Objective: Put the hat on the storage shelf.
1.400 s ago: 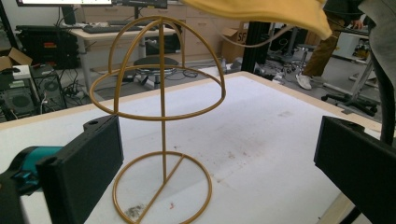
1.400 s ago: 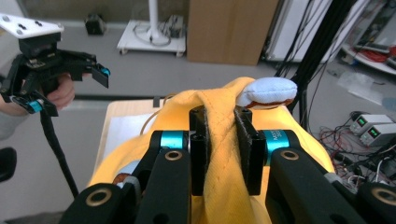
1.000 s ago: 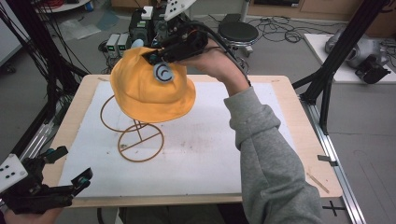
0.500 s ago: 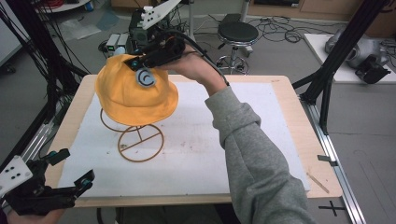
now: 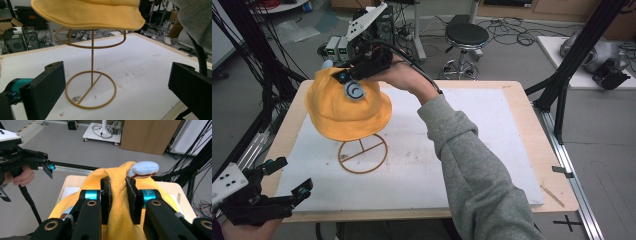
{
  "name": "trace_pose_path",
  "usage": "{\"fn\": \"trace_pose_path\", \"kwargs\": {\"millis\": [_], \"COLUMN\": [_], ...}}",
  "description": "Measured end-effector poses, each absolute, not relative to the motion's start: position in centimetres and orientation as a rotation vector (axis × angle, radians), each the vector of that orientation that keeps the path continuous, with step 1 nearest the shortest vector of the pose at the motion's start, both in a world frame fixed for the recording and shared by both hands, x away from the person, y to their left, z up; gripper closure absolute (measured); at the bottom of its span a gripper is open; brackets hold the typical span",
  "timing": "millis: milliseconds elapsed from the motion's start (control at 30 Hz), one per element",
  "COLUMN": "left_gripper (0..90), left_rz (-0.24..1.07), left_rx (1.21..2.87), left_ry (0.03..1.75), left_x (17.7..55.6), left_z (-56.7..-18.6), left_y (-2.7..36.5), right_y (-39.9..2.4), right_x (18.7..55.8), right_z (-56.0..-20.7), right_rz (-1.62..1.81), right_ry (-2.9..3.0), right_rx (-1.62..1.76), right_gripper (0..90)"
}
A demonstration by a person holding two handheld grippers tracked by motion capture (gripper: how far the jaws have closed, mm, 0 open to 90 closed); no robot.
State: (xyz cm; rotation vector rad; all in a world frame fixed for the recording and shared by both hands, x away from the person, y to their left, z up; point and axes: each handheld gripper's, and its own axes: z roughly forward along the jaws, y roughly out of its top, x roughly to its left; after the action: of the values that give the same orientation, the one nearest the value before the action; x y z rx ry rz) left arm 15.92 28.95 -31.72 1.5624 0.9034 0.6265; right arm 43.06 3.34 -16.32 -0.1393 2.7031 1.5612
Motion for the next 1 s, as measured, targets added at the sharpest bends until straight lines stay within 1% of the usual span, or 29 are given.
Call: {"fn": "trace_pose_path", "kwargs": {"millis": [800, 933, 1000], "left_gripper": [1.7, 1.7, 1.7], "left_rz": [0.609, 0.611, 0.609], "left_rx": [1.574, 1.572, 1.575], "left_ry": [0.912, 0.911, 0.909], "left_x": [16.5, 16.5, 16.5], "left_z": [-32.2, -32.1, -32.1], "left_y": [28.8, 28.8, 28.8], "right_y": [4.8, 4.8, 4.8], "right_x": [43.3, 43.4, 43.4], "right_z": [-20.5, -20.5, -20.5], "right_rz": [1.504, 1.512, 1.51], "right_ry": [2.757, 2.753, 2.754], "right_rx": [-0.123, -0.118, -0.115], "right_gripper": [76.5, 74.1, 69.5]}}
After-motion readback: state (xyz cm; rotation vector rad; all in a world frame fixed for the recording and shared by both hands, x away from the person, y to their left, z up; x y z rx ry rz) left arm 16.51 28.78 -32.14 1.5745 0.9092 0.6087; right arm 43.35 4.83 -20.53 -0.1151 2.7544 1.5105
